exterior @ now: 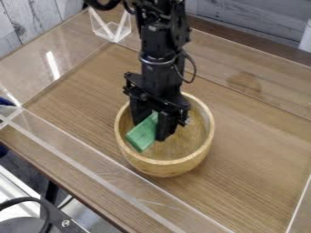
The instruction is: Remove the green block from inside the brown bowl and put it on the table
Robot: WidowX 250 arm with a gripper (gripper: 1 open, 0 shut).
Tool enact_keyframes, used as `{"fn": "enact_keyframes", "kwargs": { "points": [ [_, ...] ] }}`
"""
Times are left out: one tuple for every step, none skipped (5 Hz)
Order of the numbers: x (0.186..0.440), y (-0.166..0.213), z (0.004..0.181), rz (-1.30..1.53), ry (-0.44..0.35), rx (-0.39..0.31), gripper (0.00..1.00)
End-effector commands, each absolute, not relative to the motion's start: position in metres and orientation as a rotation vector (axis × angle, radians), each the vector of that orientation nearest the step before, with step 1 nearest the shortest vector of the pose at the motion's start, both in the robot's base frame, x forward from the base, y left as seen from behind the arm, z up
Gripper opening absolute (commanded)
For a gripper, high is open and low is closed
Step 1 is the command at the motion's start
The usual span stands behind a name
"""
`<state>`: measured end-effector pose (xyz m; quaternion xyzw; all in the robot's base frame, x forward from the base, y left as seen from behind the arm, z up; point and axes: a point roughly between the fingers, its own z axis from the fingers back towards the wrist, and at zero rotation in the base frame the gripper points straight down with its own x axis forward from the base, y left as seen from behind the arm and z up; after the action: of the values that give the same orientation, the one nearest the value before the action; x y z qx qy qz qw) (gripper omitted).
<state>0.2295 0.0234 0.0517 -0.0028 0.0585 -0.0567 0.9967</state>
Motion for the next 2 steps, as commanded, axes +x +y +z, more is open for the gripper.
{"fn": "enact_keyframes", "kwargs": {
  "points": [
    [0.2438,0.0233,0.0725,-0.115,0.029,0.005,0.0],
    [0.2446,0.0222,0.0736,-0.115,0.027,0.002,0.0]
  ]
}}
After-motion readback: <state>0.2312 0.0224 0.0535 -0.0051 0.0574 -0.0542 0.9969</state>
